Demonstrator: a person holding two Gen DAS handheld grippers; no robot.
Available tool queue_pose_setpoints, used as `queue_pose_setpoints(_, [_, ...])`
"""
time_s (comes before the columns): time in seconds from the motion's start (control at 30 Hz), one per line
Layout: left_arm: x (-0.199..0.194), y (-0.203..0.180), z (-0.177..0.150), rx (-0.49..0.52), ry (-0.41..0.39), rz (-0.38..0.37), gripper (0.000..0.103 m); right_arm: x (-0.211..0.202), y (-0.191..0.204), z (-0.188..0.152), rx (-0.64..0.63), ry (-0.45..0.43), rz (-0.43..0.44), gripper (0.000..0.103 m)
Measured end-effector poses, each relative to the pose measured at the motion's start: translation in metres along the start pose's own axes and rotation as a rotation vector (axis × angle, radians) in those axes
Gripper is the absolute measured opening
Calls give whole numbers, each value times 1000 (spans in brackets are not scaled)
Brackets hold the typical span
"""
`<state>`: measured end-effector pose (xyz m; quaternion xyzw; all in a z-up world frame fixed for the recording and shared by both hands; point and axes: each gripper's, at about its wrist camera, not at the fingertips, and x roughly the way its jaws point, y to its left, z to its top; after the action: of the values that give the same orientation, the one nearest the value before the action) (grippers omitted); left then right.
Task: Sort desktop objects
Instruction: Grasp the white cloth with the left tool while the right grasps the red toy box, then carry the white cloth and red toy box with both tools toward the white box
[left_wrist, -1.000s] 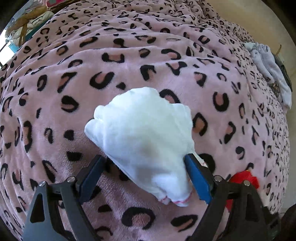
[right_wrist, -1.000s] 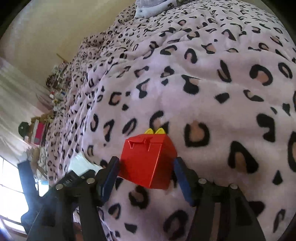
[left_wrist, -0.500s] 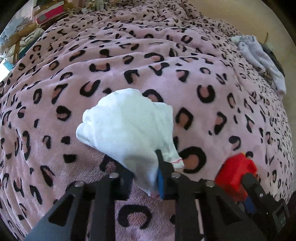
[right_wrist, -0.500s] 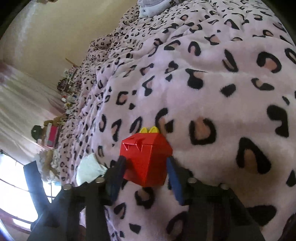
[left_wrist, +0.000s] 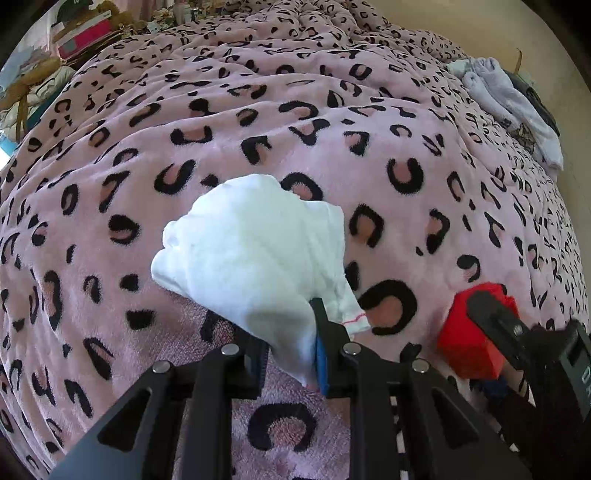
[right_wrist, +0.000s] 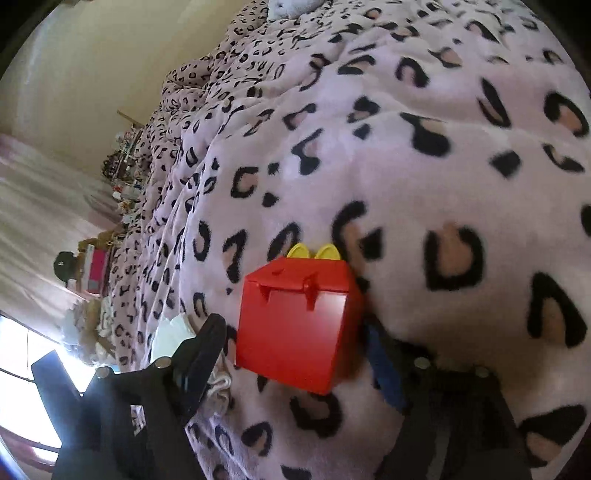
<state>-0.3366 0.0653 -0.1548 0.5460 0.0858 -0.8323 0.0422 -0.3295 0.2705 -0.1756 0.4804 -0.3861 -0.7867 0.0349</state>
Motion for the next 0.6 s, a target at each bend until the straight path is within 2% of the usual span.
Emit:
queue_pose_setpoints(0.03, [0, 0, 0, 4, 0, 2, 22, 1, 1, 0, -11, 0, 2, 78])
queue_pose_setpoints(0.1, [2, -1, 0, 9, -2, 5, 22, 2, 2, 0, -29, -2, 6, 64])
queue_pose_setpoints(0.33, [-1, -6, -4, 34, -32, 16, 15, -6, -2, -4, -63, -8, 48, 63])
queue_pose_setpoints(0.6, [-26, -6, -16, 77, -70, 3, 10, -35, 0, -19, -113, -49, 70, 63])
